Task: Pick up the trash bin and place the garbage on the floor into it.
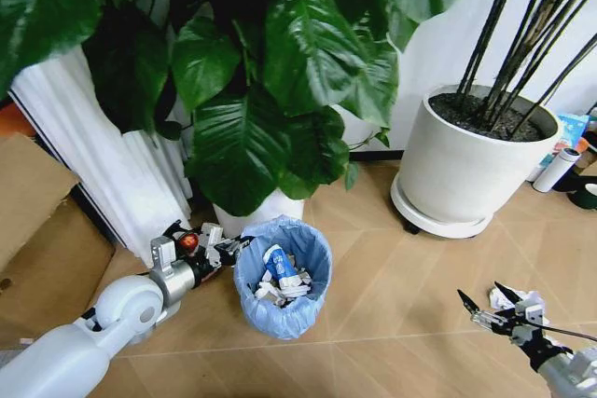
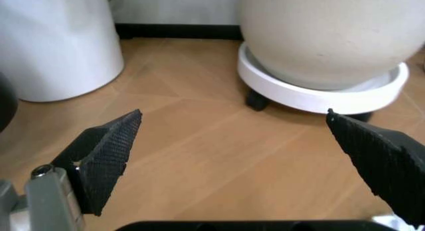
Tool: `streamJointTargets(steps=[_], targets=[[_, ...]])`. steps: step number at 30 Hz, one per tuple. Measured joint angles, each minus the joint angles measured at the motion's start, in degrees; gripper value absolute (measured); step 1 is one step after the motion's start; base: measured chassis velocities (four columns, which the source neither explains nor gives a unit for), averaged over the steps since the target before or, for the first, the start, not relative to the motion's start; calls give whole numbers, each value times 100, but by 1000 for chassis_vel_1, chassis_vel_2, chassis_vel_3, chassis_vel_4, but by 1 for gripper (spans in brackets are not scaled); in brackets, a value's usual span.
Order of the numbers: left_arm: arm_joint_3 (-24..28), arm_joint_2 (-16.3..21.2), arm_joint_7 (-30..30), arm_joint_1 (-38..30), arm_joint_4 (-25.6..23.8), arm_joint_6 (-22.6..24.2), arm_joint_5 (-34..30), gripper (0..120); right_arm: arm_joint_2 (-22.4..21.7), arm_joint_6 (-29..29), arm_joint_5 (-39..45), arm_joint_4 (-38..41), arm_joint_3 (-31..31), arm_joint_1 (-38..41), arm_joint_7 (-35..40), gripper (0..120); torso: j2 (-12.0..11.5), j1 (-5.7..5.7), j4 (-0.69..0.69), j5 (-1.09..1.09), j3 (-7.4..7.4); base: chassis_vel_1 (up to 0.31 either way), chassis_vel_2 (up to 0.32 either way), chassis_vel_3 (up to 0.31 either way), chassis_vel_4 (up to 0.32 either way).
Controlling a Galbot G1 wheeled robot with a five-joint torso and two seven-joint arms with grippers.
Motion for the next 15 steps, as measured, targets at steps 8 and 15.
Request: streamJointTargets(steps=[8, 15], targets=[[66, -31, 2, -45, 18, -2, -12, 0, -32, 72, -12, -66, -12, 24, -40, 100, 0, 0, 0, -1, 1, -250, -247, 238, 234], [83, -37, 1, -49, 18, -2, -12, 0, -53, 124, -31, -101, -31, 28, -88, 100, 0, 0, -2, -1, 0, -316, -326, 331, 337]])
